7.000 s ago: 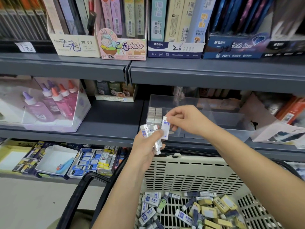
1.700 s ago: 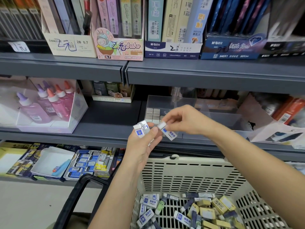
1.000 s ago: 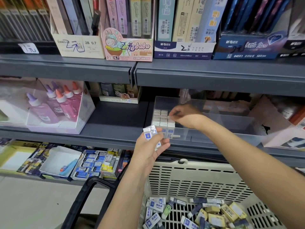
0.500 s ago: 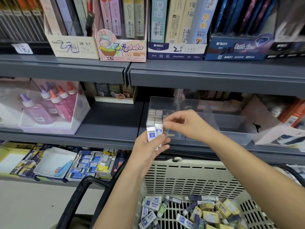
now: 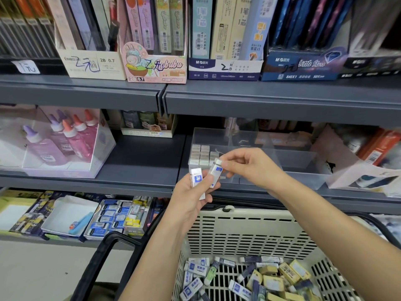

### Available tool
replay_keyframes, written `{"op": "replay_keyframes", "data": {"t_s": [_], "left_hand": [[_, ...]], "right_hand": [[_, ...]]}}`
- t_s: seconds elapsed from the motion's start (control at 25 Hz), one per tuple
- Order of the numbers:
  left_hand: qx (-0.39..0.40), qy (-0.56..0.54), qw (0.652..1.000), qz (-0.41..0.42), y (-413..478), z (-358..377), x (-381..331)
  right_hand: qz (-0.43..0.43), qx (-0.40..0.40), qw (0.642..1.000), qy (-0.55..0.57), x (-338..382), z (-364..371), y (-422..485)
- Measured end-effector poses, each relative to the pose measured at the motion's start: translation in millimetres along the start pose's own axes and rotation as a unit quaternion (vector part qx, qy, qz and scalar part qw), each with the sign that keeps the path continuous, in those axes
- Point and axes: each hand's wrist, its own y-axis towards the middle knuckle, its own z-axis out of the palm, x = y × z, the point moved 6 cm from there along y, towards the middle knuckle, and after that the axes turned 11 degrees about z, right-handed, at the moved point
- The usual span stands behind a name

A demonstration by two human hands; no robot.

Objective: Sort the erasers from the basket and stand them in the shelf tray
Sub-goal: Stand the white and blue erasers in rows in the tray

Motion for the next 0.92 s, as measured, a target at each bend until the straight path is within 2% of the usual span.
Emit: {"op": "replay_keyframes", "data": {"t_s": [0.08,0.2,0.28,0.36,0.48,0.6,0.68,0.76,0.8,0.92], "left_hand": [[0.000,0.023,1.000,0.015,1.0,-0.7,-0.2],[-0.003,0.127,0.990,0.066,2.4,-3.5,-4.2],[-0.020,0.165,0.983,0.083,2.2,-3.8,-7.4],[-0.052,0.159,0.983,0.068,2.4,-3.7,-10.1],[-0.098,0.087,0.991,0.010,4.4,-6.4,-9.9],[-0.084,0.119,0.988,0.051,2.0,-7.0,-15.3],[-0.081,0.152,0.983,0.071,0.1,-10.1,-16.8],[-0.074,0.165,0.980,0.077,-0.6,-11.1,-18.1],[-0.068,0.168,0.980,0.078,-0.4,-10.8,-18.3],[-0.068,0.163,0.981,0.080,0.6,-11.7,-18.2]], "right_hand": [[0.007,-0.003,1.000,0.020,0.7,-0.8,-0.3],[0.041,-0.002,0.999,0.007,-4.2,-0.1,1.6],[0.071,0.005,0.997,0.037,-9.8,-0.6,3.6],[0.090,0.008,0.994,0.063,-13.2,-2.7,5.2],[0.079,0.009,0.994,0.071,-12.3,-7.2,7.3],[0.057,-0.003,0.996,0.072,-6.3,-12.2,14.4],[0.052,-0.050,0.995,0.062,-2.4,-23.1,29.1],[0.045,-0.124,0.991,0.009,1.5,-36.6,49.5],[0.040,-0.156,0.985,-0.055,4.3,-40.9,59.4],[0.013,-0.176,0.962,-0.210,10.7,-35.1,79.0]]}}
